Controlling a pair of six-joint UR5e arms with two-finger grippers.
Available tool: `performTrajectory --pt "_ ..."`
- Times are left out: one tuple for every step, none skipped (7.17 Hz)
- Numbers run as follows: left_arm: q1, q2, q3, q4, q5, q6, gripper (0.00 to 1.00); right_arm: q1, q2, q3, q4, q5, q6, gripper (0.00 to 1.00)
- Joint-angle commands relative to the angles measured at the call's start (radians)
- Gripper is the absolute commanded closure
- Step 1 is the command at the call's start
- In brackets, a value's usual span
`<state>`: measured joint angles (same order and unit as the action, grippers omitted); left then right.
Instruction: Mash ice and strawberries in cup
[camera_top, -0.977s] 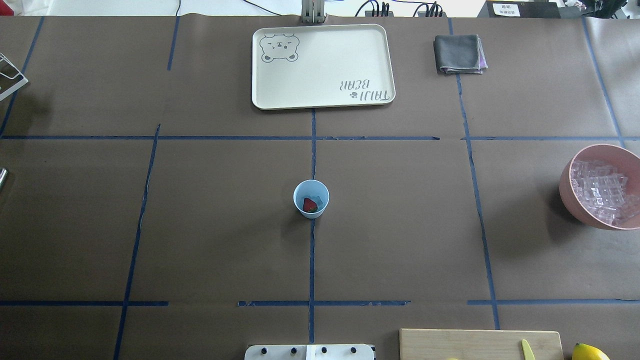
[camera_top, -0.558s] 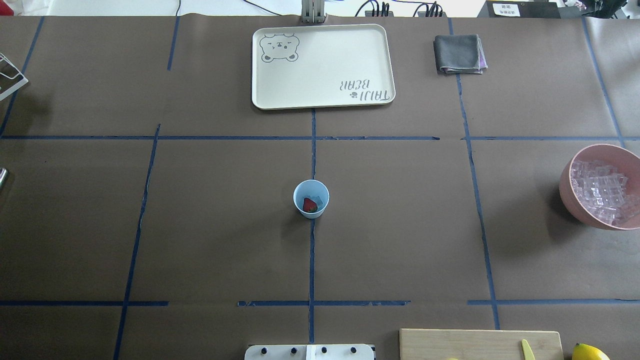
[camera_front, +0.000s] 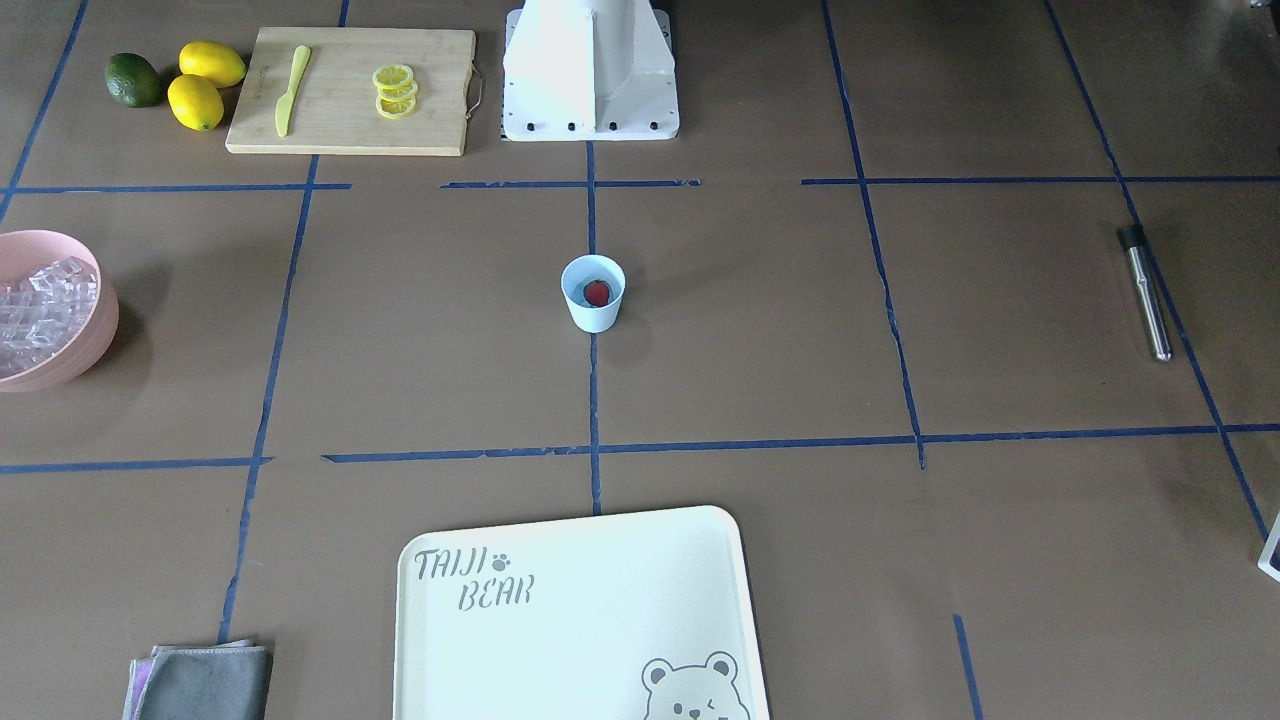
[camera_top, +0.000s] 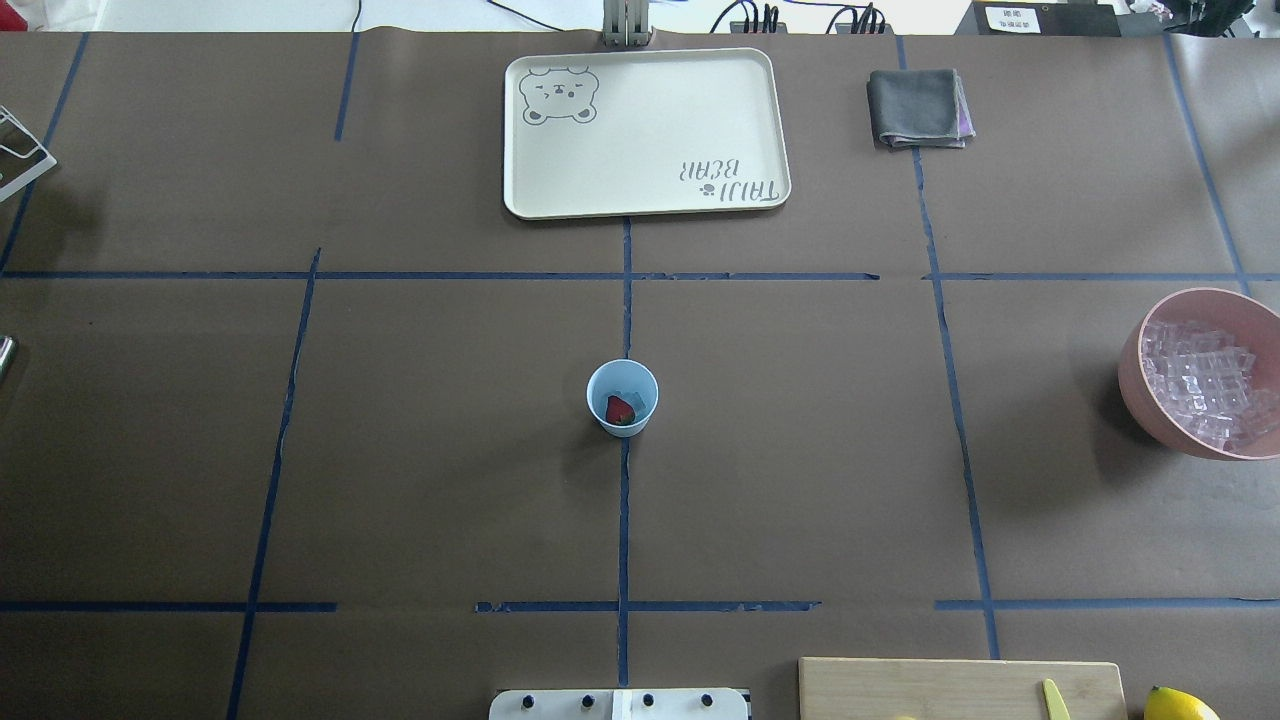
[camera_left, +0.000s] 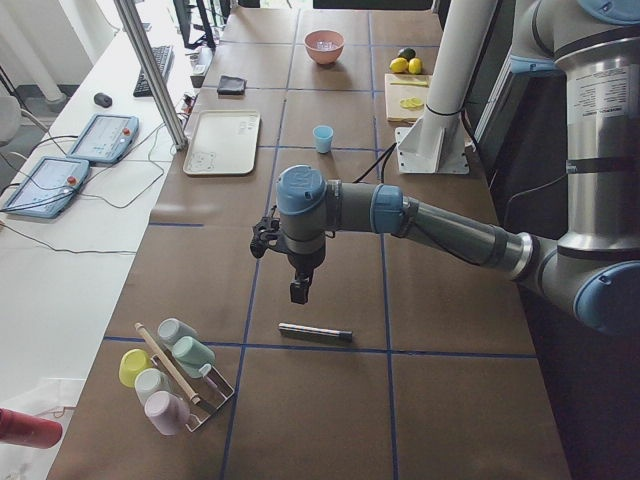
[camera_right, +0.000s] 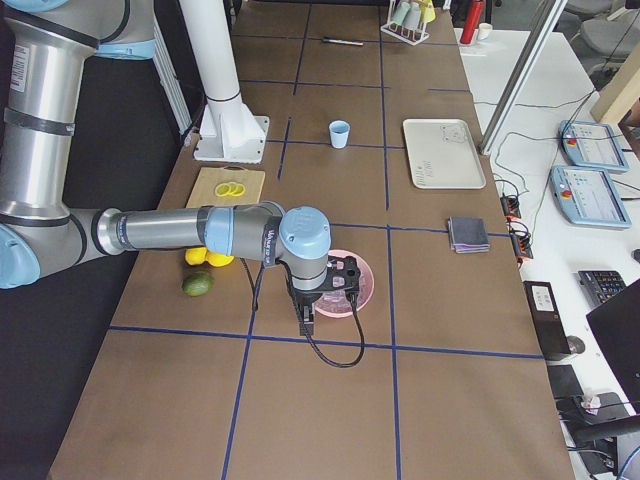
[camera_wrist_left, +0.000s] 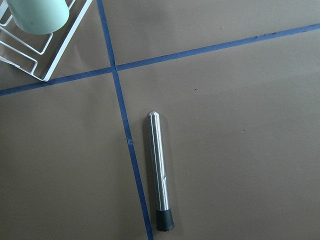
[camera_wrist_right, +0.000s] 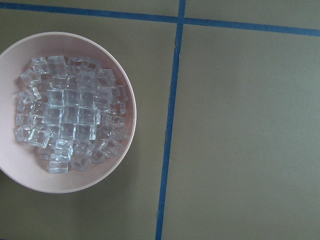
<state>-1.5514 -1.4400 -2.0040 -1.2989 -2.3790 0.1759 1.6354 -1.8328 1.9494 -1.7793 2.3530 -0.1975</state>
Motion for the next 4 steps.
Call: performTrajectory --pt "0.001 0.003 -0.002 0.001 0.001 0.002 0.0 0.0 -0.002 -0.006 0.0 0.002 0.001 0.0" --pt "-0.001 0.004 -0.002 0.001 0.001 0.002 0.0 0.0 0.0 -0.009 0.0 0.003 0.003 0.0" --pt "0.001 0.003 -0.002 0.001 0.0 0.002 0.0 0.0 0.006 -0.01 0.0 0.002 0.004 0.0" --pt "0.001 0.003 -0.004 0.0 -0.002 0.004 0.0 0.0 0.003 -0.009 0.0 0.002 0.003 0.0"
